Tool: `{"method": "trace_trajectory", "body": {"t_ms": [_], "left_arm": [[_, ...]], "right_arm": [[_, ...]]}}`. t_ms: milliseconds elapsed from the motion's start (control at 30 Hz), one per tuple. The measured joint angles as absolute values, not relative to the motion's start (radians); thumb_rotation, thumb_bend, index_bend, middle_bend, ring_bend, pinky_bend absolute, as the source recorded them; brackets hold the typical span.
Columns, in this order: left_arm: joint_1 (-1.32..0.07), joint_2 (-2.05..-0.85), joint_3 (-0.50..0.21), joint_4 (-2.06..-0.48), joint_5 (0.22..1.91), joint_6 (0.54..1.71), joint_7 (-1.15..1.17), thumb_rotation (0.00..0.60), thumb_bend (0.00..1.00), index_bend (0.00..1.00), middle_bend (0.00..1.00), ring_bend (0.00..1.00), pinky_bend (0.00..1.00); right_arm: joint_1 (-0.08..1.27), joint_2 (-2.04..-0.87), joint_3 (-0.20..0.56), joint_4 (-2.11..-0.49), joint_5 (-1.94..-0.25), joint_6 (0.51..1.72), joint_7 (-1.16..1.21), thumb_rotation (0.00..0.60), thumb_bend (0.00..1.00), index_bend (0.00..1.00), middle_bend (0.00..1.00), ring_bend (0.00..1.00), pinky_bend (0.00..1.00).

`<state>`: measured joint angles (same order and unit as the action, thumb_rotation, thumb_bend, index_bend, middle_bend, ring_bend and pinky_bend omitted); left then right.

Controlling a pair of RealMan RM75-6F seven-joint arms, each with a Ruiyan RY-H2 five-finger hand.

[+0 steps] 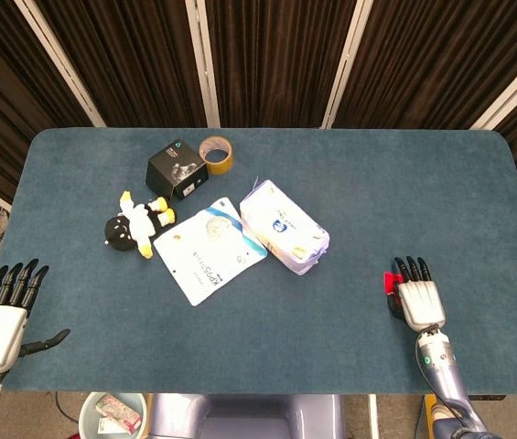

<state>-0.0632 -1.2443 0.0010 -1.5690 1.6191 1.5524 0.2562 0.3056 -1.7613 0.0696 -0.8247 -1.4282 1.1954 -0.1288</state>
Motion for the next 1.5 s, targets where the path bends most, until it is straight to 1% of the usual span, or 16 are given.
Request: {"method": "trace_trajectory", "body": {"t_ms": [167, 567, 767, 1067, 1500], "left_arm": [[-0.064, -1.242, 0.002, -1.571, 1.618, 1.548, 0.253, 0.403, 0.03, 0.00, 0.00, 0.00, 0.00], [-0.066, -1.236, 0.005, -1.573, 1.615, 1.542, 0.242, 0.401, 0.03, 0.00, 0.00, 0.00, 0.00], [-0.066, -1.235, 0.005, -1.572, 1.616, 1.543, 0.240, 0.403, 0.03, 0.00, 0.00, 0.00, 0.00], [-0.067, -1.239, 0.003, -1.571, 1.610, 1.541, 0.249, 0.400, 0.03, 0.00, 0.00, 0.00, 0.00], [-0.066, -1.247, -0.007, -1.570, 1.588, 1.537, 0.265, 0.401, 0.03, 0.00, 0.00, 0.00, 0.00]], "right_arm": [[0.308, -1.776, 0.068, -0.802, -1.430, 1.190, -0.107, 0.600, 0.62, 0.69, 0.14, 0.00, 0.00], [0.308, -1.806, 0.079, -0.763, -1.448, 1.255, -0.063, 0.600, 0.62, 0.77, 0.22, 0.00, 0.00], [0.313, -1.807, 0.086, -0.754, -1.450, 1.264, -0.052, 0.600, 0.62, 0.78, 0.22, 0.00, 0.00], [0.351, -1.801, 0.104, -0.720, -1.447, 1.230, -0.037, 0.600, 0.62, 0.78, 0.22, 0.00, 0.00], [0.483, -1.757, 0.167, -0.644, -1.436, 1.157, -0.020, 0.600, 0.62, 0.78, 0.22, 0.00, 0.00]]}}
